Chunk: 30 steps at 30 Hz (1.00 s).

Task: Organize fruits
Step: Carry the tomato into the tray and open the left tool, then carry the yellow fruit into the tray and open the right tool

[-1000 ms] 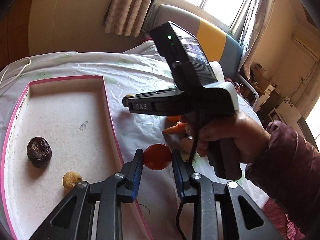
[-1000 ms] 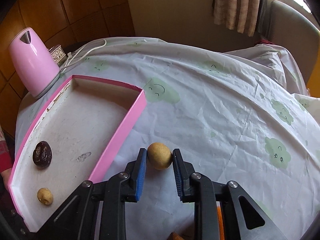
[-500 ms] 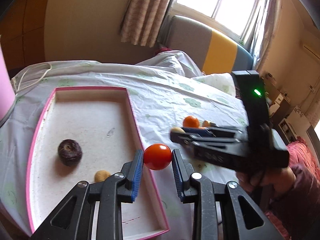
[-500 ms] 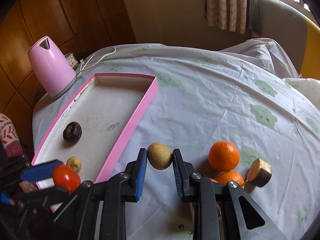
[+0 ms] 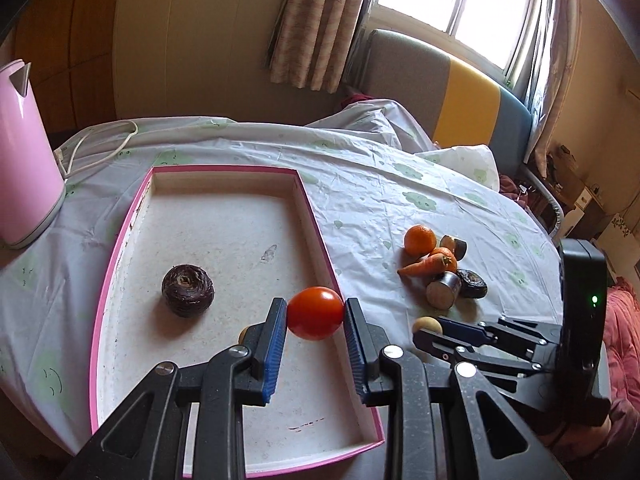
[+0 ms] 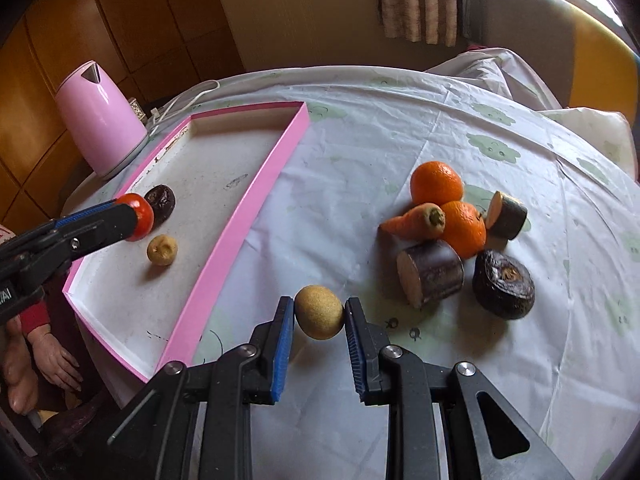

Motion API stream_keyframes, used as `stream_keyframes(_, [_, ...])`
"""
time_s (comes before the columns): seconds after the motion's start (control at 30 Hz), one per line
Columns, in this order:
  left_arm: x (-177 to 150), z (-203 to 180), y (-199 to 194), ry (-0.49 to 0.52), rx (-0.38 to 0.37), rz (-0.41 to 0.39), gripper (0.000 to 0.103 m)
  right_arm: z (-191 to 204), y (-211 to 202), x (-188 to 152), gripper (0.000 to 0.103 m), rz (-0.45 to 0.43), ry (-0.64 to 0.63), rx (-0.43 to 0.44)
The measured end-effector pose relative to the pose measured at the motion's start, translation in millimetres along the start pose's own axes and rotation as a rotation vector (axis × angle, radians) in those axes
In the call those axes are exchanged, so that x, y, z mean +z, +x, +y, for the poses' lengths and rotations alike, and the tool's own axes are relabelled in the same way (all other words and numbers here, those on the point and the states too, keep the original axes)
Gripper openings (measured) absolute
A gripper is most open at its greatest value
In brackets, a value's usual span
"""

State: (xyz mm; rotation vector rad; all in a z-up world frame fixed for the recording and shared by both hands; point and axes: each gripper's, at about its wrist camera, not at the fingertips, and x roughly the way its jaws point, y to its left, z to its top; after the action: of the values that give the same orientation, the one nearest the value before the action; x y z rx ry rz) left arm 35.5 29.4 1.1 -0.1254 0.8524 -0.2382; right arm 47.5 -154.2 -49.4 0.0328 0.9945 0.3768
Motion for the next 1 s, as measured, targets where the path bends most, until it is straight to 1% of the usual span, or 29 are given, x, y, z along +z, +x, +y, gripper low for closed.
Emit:
stream_keyframes(0.1, [3.8,3.7,6.7,-0.001,0.007,0.011,0.029,-4.8,2.7,-4.8,0.026,0.009,0.039,-0.019])
stream_keyframes(0.23, [13.9,12.7,14.7,-0.008,0.024,0.011,0.029,-12.8,3.2,-8.9,0.026,0.001,0.087,0.006])
stream_keyframes(0.5, [41.0,35.9,36.6,-0.059,0.023,0.029,0.029,-18.9,5.9,-11.2,0.026,-0.001,0.138,0.051])
stream_keyframes(0.7, [63.1,42.0,66.1,-0.039,0.056,0.050,0.030,-13.6,4.1,-12.3,0.026,-0.016,0.105,0.021])
stream_keyframes(0.83, [66.2,42.7,75.3,-0.044,0.087,0.064,0.033,-16.4,2.8,-13.4,0.026,-0.020,0.113,0.027])
stream_keyframes(0.87, [65.8,42.7,74.2,-0.046,0.097,0.061,0.036,-15.8,2.6,-13.7,0.026,-0.021,0.110,0.025])
stream_keyframes(1.0, [58.3,45.6,64.5,-0.074,0.120,0.065,0.037,-13.5,2.5,-13.9,0.026,-0.025,0.103,0.013])
